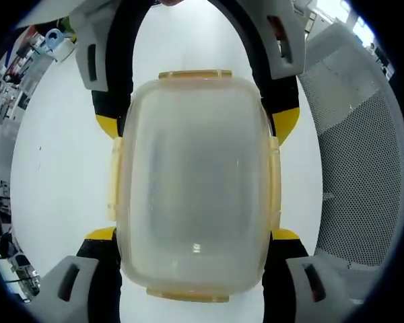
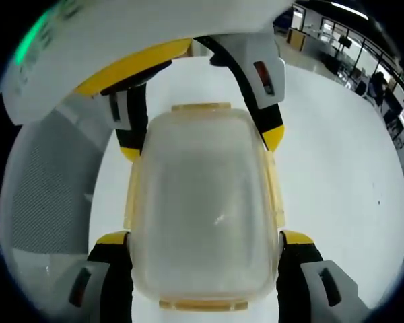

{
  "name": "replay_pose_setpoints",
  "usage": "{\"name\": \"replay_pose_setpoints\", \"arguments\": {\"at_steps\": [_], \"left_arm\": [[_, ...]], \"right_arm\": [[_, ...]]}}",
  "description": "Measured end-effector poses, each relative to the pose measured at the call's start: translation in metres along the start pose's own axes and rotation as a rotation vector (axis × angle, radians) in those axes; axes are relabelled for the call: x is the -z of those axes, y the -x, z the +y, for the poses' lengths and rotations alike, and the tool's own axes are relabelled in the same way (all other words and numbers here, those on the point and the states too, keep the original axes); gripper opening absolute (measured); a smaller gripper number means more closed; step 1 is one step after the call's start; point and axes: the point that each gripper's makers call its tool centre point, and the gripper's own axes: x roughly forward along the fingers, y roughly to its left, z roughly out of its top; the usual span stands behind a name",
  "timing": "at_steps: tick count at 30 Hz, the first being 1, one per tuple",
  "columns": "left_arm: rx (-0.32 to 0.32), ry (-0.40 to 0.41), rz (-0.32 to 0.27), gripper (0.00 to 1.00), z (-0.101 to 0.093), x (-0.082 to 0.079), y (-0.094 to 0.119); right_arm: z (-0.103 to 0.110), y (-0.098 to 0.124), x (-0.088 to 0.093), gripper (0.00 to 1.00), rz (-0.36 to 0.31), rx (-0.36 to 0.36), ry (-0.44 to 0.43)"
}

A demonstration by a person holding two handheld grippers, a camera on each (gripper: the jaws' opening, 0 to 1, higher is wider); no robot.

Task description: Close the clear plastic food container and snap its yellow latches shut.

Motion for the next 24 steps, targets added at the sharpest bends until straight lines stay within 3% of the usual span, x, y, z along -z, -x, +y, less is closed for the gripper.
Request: {"name": "replay_pose_setpoints", "arguments": {"at_steps": [16,24], "left_arm": [[0.002,-0.004,-0.002,0.88,0.010,0.002,-0.001],[0.002,-0.002,-0.038,0.88,0.017,0.001,0.000]], "right_arm": [[-0.010,0.000,-0.003,0.90,-0.003,0.001,-0.002],[-0.016,0.000,-0.005,0.90,-0.028,0.004,-0.004]]}}
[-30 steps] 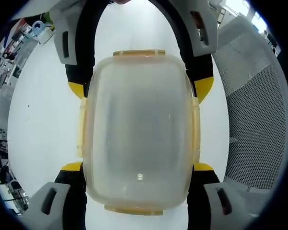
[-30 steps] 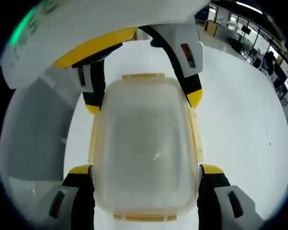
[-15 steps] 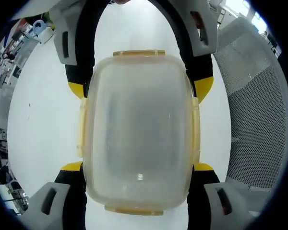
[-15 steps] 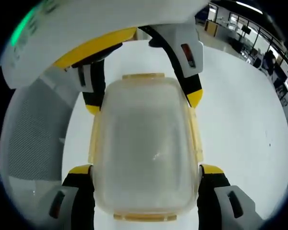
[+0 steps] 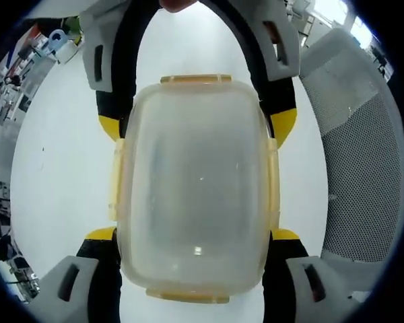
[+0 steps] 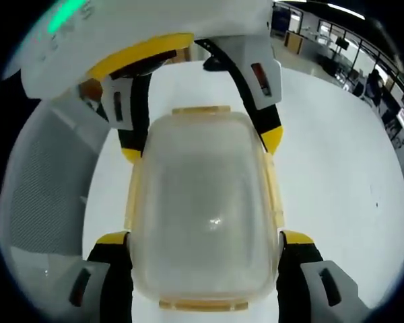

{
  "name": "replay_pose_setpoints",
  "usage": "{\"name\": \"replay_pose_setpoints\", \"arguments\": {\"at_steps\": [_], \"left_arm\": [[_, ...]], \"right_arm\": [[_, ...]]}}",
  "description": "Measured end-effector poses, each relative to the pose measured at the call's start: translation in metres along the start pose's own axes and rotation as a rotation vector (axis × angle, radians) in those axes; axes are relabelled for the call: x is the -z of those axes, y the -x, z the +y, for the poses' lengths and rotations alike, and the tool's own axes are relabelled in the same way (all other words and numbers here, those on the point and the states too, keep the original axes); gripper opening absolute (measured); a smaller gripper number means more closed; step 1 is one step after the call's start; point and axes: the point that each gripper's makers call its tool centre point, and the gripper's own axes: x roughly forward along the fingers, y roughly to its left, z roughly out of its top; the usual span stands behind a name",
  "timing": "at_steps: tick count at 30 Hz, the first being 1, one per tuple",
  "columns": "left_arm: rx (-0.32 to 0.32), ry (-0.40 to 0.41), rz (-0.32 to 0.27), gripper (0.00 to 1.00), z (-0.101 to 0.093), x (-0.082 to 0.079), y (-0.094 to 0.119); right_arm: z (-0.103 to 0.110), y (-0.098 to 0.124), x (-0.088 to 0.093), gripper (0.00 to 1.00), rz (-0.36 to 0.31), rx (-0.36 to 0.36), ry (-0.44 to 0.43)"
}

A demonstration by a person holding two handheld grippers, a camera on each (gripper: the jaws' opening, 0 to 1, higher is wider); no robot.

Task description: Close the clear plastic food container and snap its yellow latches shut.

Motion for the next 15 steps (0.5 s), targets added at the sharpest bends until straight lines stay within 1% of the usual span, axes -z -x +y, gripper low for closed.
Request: {"name": "replay_pose_setpoints", "arguments": {"at_steps": [15], "left_arm": [[0.001,0.000,-0.003,0.88,0.015,0.000,-0.001]], "right_arm": [[-0.014,0.000,-0.001,0.90,0.007,-0.001,-0.002]]}}
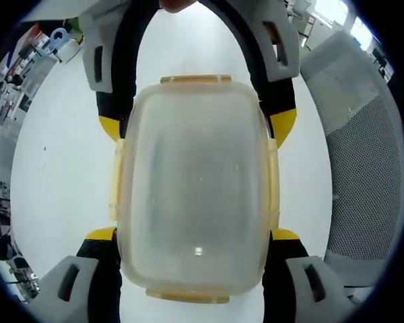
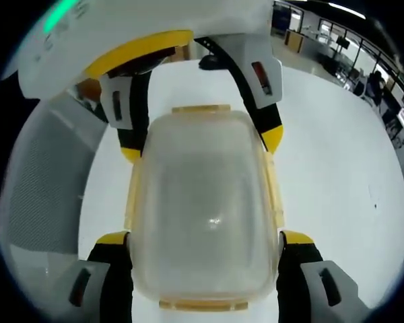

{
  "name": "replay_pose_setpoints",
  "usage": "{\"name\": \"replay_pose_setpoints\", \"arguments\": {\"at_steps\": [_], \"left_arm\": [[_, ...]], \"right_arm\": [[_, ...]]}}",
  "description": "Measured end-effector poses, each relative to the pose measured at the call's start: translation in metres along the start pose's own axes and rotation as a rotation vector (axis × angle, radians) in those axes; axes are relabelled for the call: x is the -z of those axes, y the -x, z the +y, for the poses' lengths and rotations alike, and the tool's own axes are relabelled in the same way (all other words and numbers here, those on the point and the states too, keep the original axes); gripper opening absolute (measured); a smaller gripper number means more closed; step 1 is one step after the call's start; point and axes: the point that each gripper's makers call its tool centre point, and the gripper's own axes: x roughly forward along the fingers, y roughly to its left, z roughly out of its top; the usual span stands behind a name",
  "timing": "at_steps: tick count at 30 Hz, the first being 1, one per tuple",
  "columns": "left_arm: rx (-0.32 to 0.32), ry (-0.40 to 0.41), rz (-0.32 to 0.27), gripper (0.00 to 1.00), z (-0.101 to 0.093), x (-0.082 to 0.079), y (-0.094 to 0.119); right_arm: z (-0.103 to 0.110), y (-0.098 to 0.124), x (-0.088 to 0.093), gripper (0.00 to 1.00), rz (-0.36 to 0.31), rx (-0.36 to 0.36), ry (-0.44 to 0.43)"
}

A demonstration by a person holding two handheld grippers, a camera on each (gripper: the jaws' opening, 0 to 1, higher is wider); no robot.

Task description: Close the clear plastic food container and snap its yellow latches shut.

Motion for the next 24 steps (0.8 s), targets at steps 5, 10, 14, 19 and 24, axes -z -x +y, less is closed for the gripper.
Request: {"name": "replay_pose_setpoints", "arguments": {"at_steps": [5,10,14,19,24], "left_arm": [[0.001,-0.006,0.002,0.88,0.007,0.000,-0.001],[0.004,-0.014,0.003,0.88,0.012,0.000,-0.001],[0.004,-0.016,0.003,0.88,0.016,0.000,-0.002],[0.003,-0.013,0.000,0.88,0.021,-0.001,-0.002],[0.003,-0.013,-0.006,0.88,0.028,-0.002,-0.003]], "right_arm": [[-0.008,0.000,0.000,0.90,-0.002,0.003,-0.007],[-0.013,0.000,0.000,0.90,-0.006,0.007,-0.012],[-0.017,0.001,0.000,0.90,-0.003,0.008,-0.014],[-0.022,0.001,0.000,0.90,-0.001,0.007,-0.012],[-0.028,0.001,0.000,0.90,-0.005,0.009,-0.013]]}}
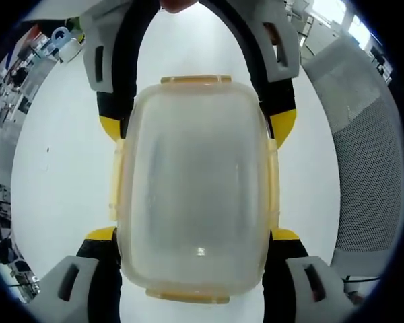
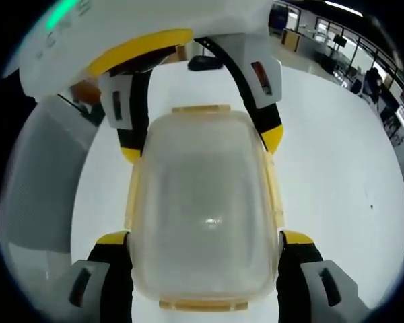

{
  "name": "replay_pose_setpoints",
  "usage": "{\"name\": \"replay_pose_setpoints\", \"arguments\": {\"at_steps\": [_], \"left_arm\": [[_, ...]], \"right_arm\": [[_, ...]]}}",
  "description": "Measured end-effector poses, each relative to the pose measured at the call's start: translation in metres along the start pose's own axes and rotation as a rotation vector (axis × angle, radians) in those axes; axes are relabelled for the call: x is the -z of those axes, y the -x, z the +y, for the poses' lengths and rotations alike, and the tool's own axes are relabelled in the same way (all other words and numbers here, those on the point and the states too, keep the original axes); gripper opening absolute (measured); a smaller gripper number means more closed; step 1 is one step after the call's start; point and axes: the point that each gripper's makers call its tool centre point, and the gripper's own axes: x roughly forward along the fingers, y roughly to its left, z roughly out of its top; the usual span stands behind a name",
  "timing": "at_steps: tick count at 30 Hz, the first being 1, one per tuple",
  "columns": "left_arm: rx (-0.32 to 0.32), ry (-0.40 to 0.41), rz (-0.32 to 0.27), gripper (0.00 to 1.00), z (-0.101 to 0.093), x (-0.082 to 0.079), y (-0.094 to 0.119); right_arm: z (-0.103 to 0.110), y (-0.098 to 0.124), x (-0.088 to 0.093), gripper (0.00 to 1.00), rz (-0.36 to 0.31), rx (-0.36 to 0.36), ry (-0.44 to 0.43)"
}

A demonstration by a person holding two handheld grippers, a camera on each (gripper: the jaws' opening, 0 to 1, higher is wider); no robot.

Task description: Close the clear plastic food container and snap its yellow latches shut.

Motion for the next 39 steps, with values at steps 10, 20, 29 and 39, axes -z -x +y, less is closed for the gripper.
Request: {"name": "replay_pose_setpoints", "arguments": {"at_steps": [10,20,29,39], "left_arm": [[0.002,-0.007,0.003,0.88,0.012,-0.001,-0.002],[0.001,0.000,-0.003,0.88,0.024,-0.002,-0.003],[0.000,0.003,-0.006,0.88,0.030,-0.002,-0.003],[0.000,0.005,-0.007,0.88,0.035,-0.002,-0.004]], "right_arm": [[-0.012,0.001,0.000,0.90,-0.005,0.003,-0.005],[-0.023,0.002,0.000,0.90,-0.003,0.001,0.001],[-0.030,0.002,0.000,0.90,-0.001,0.001,0.003],[-0.034,0.003,0.000,0.90,-0.004,0.000,0.004]]}}
